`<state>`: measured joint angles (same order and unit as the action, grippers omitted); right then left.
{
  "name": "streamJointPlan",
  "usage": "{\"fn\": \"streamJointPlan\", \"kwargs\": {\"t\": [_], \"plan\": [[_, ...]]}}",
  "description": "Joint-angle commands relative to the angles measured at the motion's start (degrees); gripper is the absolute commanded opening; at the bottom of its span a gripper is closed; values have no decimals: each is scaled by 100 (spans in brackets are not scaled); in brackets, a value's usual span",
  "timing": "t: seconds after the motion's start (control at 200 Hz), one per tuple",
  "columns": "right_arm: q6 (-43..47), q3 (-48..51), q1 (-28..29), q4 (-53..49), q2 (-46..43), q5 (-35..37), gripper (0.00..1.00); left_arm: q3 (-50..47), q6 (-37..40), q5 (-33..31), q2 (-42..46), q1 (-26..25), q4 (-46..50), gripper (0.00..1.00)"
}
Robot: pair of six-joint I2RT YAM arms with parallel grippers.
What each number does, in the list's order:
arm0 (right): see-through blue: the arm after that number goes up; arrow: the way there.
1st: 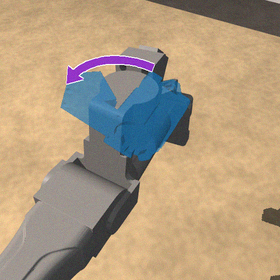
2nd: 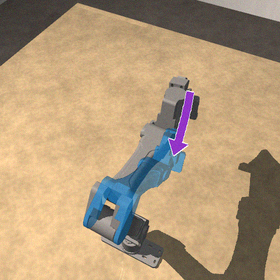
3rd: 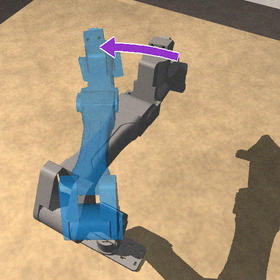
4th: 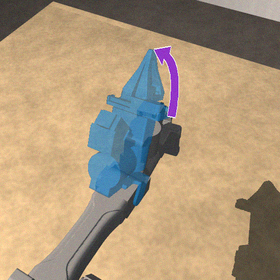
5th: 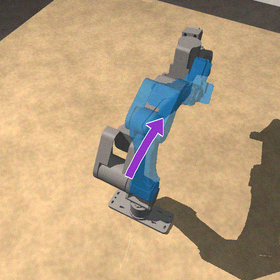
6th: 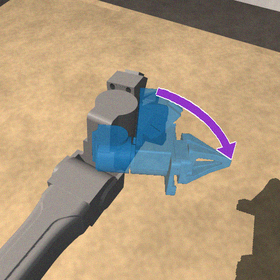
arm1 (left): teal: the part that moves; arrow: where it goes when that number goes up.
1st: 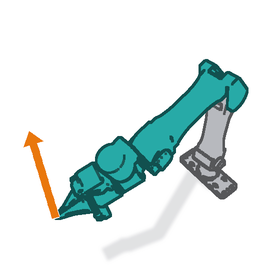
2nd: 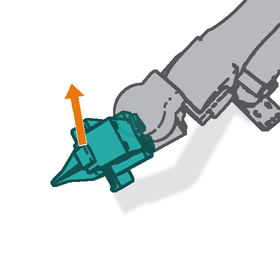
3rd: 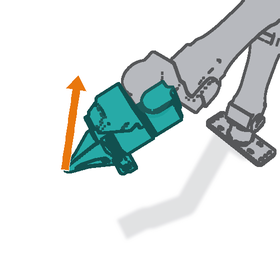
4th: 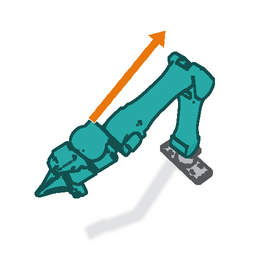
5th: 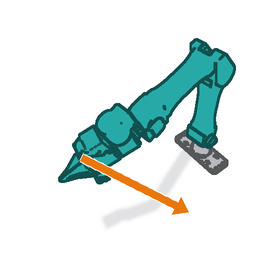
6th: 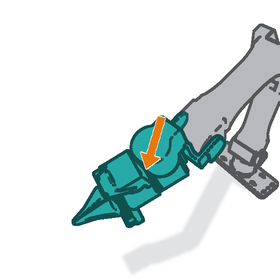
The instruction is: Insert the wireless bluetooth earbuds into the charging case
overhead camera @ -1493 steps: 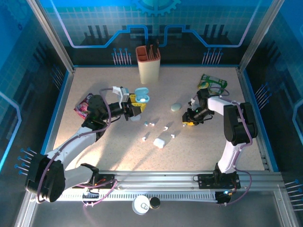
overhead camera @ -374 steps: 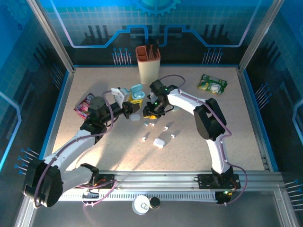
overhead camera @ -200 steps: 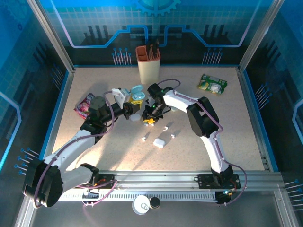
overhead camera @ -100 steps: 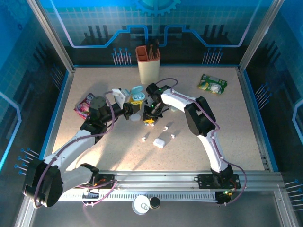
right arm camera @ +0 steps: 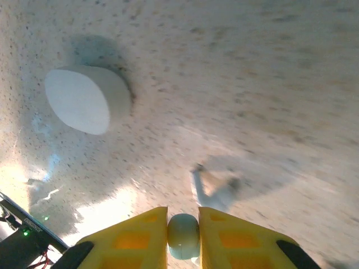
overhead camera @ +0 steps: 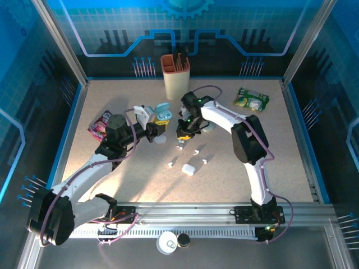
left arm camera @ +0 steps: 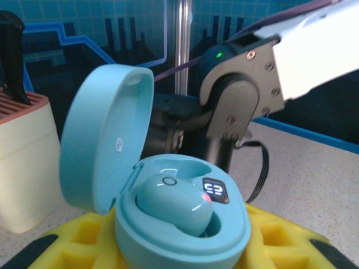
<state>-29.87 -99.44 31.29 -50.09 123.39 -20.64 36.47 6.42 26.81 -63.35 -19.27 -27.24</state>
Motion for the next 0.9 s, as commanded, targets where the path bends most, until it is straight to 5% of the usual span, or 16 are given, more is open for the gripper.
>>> {"fn": "streamJointPlan", "kwargs": {"t": [0.0, 0.445, 0.89], "plan": [[257, 560, -415, -54, -408, 210, 18, -8, 90, 160, 54, 55, -70, 35], [1628, 1627, -1106, -983, -906, 2441, 19, 114, 132, 235, -105, 59, -88, 35], [1819, 1306, -1011, -1206, -380, 3075, 26, 115, 171, 175, -37, 55, 87, 35]]}}
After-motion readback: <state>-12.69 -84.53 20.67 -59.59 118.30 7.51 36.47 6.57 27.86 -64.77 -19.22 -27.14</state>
